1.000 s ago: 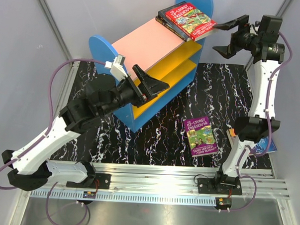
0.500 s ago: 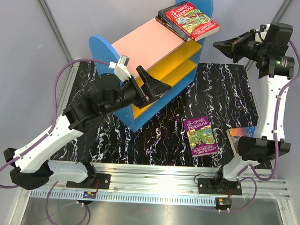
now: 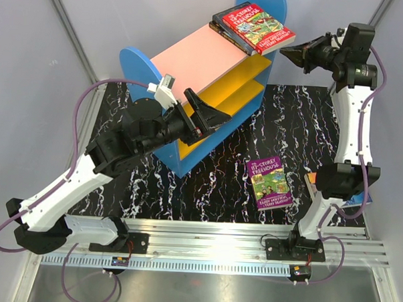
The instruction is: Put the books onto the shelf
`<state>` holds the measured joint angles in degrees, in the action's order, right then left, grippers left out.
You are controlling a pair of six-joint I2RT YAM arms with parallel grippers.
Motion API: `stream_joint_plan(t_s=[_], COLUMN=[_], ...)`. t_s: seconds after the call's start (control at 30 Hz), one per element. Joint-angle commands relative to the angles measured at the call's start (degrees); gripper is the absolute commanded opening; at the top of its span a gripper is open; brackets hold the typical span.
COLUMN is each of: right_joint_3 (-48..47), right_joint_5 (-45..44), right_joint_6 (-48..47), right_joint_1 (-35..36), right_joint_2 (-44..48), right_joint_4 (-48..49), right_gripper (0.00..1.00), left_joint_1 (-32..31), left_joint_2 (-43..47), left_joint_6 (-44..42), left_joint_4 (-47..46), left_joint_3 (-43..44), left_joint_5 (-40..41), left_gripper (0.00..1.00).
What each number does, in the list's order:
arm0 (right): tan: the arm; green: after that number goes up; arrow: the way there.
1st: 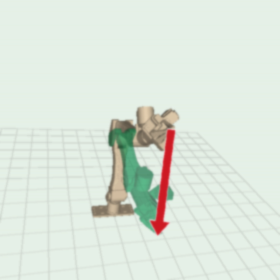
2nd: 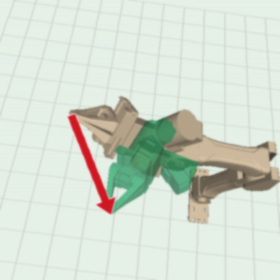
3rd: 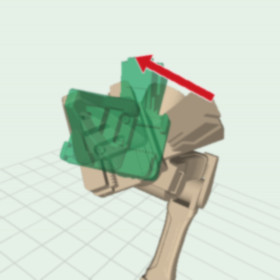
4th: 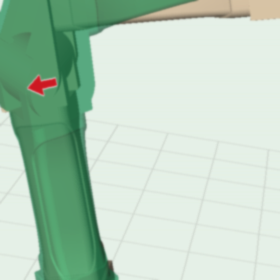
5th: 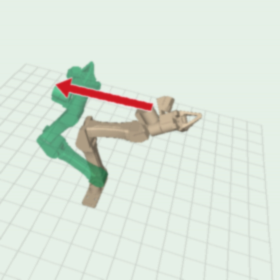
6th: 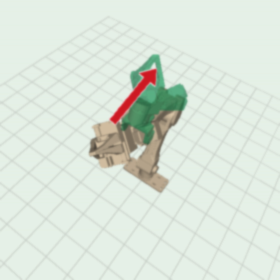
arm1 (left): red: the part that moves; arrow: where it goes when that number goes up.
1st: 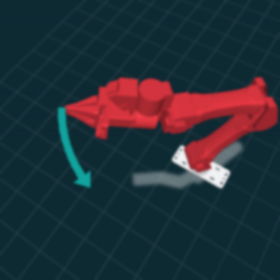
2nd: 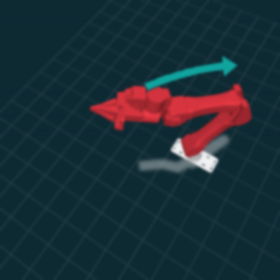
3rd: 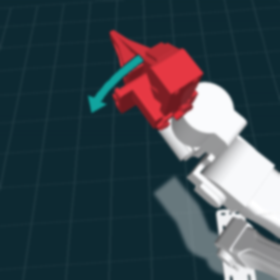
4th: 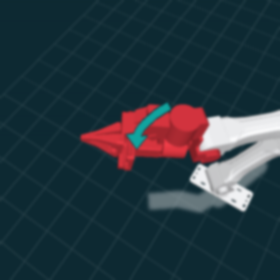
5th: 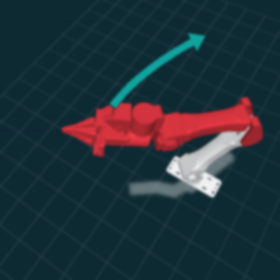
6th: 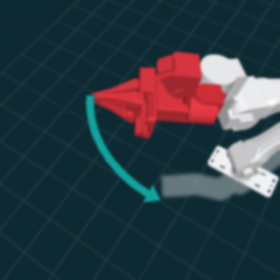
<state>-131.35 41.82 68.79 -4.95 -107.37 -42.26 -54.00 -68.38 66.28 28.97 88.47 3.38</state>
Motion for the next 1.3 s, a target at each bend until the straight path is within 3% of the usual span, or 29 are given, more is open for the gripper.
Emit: stream_joint_plan(t_s=[0.0,0.73,1.27], right_joint_3=[-3.3,-9.5,-3.8], right_joint_5=[2.8,5.9,6.3], right_joint_6=[2.0,5.4,5.0], right_joint_1=[0.8,1.5,3.3], right_joint_2=[-0.3,-8.4,-6.9], right_joint_4=[5.3,9.3,12.6], right_gripper=[0.00,0.00,0.00], left_joint_1=[0.2,1.0,1.2], left_joint_2=[-0.6,-5.1,-8.0], left_joint_6=[-0.5,-0.4,0.0], left_joint_4=[-1.8,-2.9,-3.8], left_joint_3=[0.6,2.7,4.3], left_joint_5=[-0.4,-0.3,-1.1], left_gripper=[0.93,0.93,0.92])
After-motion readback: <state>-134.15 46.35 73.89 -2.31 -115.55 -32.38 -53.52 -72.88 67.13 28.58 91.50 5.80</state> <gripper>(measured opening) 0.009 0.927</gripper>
